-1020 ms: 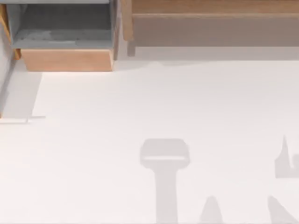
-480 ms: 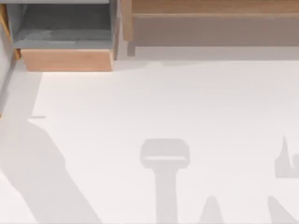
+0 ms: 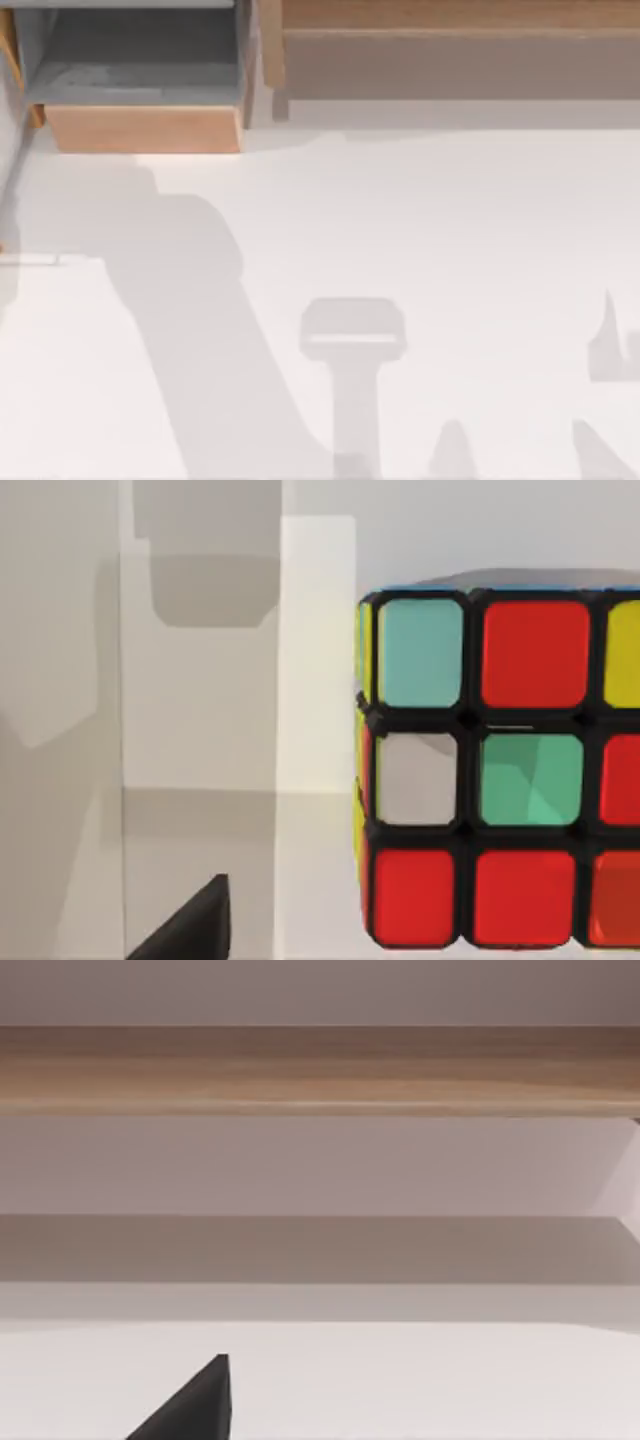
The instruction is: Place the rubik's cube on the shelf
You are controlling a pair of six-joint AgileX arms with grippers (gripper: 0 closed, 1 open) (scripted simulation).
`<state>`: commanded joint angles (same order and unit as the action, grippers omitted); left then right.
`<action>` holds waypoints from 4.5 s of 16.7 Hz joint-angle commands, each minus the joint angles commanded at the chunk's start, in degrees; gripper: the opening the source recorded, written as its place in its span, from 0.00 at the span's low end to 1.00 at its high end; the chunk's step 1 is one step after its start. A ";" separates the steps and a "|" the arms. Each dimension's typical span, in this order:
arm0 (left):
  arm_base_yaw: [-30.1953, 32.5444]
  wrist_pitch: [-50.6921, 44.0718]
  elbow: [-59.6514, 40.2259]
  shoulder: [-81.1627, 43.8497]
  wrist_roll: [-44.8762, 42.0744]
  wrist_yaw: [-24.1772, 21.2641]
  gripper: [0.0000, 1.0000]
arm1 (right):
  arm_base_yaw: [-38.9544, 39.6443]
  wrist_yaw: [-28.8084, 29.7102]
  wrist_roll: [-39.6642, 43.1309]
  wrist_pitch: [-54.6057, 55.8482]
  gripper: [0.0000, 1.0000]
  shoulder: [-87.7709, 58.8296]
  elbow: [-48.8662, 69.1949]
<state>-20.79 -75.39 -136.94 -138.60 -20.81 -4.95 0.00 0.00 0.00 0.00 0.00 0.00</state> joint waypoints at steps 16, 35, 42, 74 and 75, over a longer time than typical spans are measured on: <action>1.55 7.26 3.73 -5.68 1.42 0.75 1.00 | 0.00 0.00 0.00 0.00 1.00 0.00 0.00; 1.55 7.26 3.73 -5.68 1.42 0.75 0.00 | 0.00 0.00 0.00 0.00 1.00 0.00 0.00; 1.19 6.43 3.51 -5.47 1.43 0.64 0.00 | 0.00 0.00 0.00 0.00 1.00 0.00 0.00; 36.18 10.61 23.22 21.54 3.13 28.09 0.00 | 0.00 0.00 0.00 0.00 1.00 0.00 0.00; 39.83 13.66 26.00 22.03 3.27 29.95 0.00 | 0.00 0.00 0.00 0.00 1.00 0.00 0.00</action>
<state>19.04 -61.73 -110.94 -116.57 -17.53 25.00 0.00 0.00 0.00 0.00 0.00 0.00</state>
